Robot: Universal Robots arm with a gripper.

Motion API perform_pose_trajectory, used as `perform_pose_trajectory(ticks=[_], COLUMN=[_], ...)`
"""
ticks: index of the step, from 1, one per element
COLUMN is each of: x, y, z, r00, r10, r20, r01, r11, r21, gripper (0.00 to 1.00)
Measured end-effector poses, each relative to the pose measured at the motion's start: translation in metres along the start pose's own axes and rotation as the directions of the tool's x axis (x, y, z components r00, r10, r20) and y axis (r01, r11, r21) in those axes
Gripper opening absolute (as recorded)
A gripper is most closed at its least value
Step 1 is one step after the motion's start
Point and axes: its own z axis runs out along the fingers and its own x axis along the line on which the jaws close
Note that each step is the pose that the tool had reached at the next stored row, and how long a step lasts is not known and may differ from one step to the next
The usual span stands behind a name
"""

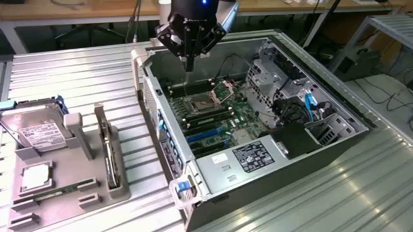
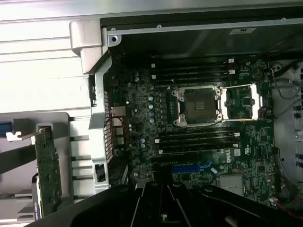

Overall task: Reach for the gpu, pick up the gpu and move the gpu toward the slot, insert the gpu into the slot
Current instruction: 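Reach for the gpu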

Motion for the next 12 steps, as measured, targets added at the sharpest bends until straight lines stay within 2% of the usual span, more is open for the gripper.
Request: perform_pose_trajectory(ticks=[12], x=[0.021], y=[-0.0015], z=[-0.0006], r00=[1.0000], r10=[-0.001], r20=[-0.0001], r01=[0.001], r11=[1.0000], r21=[0.0001], gripper=[0.11])
